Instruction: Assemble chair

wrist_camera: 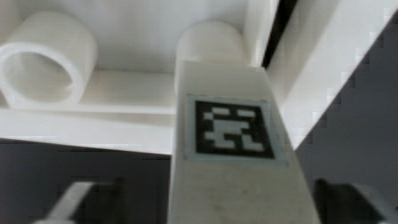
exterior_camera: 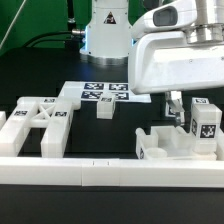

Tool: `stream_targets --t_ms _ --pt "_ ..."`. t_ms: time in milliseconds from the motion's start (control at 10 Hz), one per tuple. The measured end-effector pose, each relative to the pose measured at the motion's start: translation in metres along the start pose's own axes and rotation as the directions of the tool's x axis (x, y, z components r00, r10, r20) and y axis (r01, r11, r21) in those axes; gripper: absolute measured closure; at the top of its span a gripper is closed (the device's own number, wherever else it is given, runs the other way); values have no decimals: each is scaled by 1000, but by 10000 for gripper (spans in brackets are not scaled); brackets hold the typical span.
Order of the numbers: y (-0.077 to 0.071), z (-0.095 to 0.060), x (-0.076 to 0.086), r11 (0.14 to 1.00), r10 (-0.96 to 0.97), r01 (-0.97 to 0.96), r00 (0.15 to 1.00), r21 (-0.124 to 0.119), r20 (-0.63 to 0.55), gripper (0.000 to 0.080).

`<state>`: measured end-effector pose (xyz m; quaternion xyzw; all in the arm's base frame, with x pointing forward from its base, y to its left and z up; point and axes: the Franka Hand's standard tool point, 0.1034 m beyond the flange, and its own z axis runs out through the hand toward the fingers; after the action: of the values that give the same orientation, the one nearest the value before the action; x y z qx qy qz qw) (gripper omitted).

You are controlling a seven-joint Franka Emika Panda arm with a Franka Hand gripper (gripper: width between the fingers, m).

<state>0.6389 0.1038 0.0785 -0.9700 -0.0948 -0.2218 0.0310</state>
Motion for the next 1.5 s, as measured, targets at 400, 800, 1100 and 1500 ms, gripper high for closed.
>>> stream_targets --t_ms 400,800,1100,1500 --pt "7 -20 14 1000 3 -3 1000 0 3 152" --pt "6 -25 16 1000 3 -4 999 8 34 151" --pt "0 -21 9 999 7 -11 992 31 130 151" --pt "0 -7 -11 997 0 -31 921 73 390 151"
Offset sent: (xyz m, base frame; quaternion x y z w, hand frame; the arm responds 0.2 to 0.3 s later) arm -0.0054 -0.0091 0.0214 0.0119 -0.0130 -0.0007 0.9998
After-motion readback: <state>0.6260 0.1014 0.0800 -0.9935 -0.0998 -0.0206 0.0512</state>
